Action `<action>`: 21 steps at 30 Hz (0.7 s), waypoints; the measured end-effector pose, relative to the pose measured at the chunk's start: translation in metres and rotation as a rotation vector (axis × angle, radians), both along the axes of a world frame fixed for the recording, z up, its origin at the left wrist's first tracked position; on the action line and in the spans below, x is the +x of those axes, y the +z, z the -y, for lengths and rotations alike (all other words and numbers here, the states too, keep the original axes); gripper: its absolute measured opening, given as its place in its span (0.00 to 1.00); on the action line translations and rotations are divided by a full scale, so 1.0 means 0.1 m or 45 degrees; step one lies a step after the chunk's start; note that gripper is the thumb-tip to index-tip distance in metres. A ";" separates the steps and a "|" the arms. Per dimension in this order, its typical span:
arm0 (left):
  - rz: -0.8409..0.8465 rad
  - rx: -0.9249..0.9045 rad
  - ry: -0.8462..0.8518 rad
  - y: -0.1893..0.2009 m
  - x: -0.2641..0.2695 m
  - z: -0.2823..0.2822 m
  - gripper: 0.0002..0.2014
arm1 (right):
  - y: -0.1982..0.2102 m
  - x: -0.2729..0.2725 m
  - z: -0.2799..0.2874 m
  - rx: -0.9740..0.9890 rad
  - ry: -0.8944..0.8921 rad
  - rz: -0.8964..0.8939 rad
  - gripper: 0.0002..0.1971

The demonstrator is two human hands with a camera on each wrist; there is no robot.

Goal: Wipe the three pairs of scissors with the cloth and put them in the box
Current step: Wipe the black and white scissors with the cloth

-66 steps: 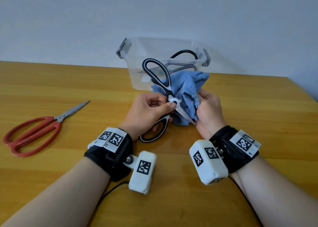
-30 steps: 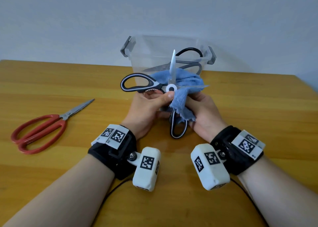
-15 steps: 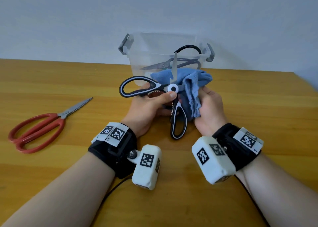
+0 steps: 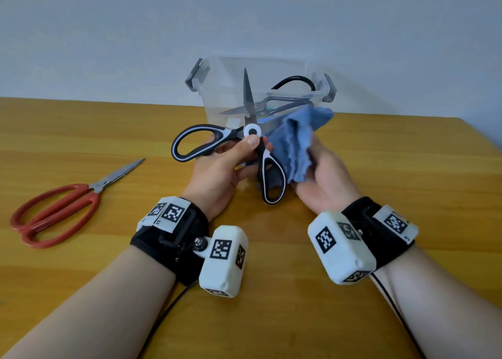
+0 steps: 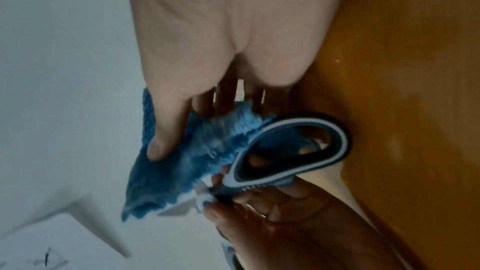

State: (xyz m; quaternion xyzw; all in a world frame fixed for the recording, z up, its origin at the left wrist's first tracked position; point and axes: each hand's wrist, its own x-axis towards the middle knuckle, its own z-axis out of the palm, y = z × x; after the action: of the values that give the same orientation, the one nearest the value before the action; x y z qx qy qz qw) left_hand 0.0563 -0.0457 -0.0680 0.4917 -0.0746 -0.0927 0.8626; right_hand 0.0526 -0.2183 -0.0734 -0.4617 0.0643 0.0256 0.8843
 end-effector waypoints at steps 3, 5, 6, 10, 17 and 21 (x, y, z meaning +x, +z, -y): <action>0.055 0.016 -0.053 0.01 -0.01 0.02 0.24 | 0.02 -0.08 -0.12 -0.230 0.102 0.154 0.21; 0.083 0.023 -0.068 0.01 -0.04 0.06 0.24 | 0.01 -0.13 -0.14 -0.314 0.095 0.243 0.16; 0.097 0.038 -0.081 0.01 -0.05 0.07 0.23 | 0.02 -0.16 -0.15 -0.335 0.093 0.261 0.16; 0.127 0.125 -0.120 0.01 -0.07 0.10 0.20 | 0.03 -0.14 -0.15 -0.356 -0.010 0.244 0.23; 0.131 0.184 -0.105 0.00 -0.05 0.09 0.17 | 0.00 -0.12 -0.13 -0.380 -0.224 0.235 0.05; 0.118 0.189 -0.083 -0.01 -0.03 0.09 0.18 | 0.01 -0.11 -0.12 -0.334 -0.302 0.207 0.07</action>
State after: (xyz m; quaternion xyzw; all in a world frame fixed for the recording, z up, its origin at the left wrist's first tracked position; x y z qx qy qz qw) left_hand 0.0536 -0.0547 -0.0687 0.5555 -0.1234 -0.1030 0.8159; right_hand 0.0420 -0.2066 -0.0725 -0.5628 0.0495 -0.1248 0.8156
